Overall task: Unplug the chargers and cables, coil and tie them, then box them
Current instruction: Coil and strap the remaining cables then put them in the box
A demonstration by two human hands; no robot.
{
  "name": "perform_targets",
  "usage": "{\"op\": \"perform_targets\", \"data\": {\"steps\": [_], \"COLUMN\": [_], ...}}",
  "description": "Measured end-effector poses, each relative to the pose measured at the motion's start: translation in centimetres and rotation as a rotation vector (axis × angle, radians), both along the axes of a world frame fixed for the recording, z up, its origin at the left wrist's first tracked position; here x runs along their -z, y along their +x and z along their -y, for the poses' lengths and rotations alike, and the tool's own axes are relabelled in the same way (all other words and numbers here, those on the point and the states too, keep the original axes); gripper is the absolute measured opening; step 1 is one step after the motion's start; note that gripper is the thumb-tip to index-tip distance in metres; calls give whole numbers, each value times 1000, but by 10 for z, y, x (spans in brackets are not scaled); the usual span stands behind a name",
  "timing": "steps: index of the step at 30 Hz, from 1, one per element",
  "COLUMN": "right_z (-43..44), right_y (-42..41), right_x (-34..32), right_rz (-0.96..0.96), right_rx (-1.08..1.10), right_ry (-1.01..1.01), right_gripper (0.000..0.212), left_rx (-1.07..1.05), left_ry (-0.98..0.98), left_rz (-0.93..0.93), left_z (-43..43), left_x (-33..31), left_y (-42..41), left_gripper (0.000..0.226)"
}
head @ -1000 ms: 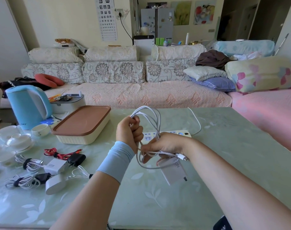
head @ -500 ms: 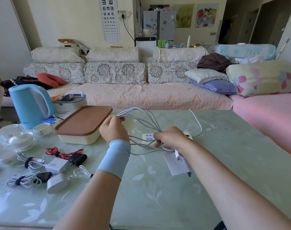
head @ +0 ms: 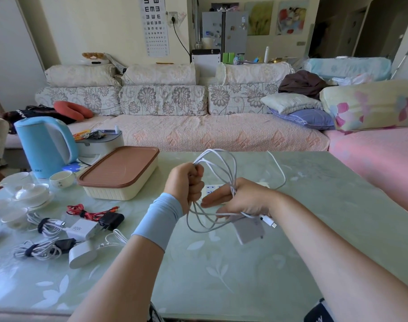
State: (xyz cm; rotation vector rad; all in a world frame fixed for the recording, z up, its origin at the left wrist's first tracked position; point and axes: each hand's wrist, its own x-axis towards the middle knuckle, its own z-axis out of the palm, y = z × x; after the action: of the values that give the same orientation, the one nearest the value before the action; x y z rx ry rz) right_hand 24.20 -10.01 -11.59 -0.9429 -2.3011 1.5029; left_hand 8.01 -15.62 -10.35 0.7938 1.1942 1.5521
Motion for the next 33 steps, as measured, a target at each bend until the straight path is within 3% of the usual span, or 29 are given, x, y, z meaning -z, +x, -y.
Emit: {"op": "perform_targets", "data": {"steps": [2,6,11,15,19,22,24,28,30,33], "right_z": [5,20,32,25,11,-4,-13,-20,-15,-6], "right_y": [-5,-16,-27,-23,-25,-17,-7,2,-1,-12], "right_x": [1,-10,-7,-9,-6,-2,2,5,4,6], "right_rz": [5,20,188,59,-82,-54,10,6,-49,-8], "right_rx": [-47,21,-29,56,406,626,648,526,413,208], "right_ry": [-21,-167,-6,-53,43,154,211,86,-23,-199], "right_gripper": [19,56,42,59,45,38,37,34,39,55], "left_rx": [-67,-193,-228,-218,-224,-288,-198,144,205,213], "left_ry": [51,129,147,148,133,168,106,-95,-90,-12], "left_rz": [79,298,479,595,364,-142,-342,-294,-195,-62], "left_z": [-1,1,2,1,4,3,5,15,18,14], "left_x": [-1,0,2,2,-2,0,2,8,7,3], "left_y": [0,-5,-7,-22,-30,-37,-43,-46,-35,-14], "left_gripper": [22,22,19,8,16,24,18,17,8,19]}}
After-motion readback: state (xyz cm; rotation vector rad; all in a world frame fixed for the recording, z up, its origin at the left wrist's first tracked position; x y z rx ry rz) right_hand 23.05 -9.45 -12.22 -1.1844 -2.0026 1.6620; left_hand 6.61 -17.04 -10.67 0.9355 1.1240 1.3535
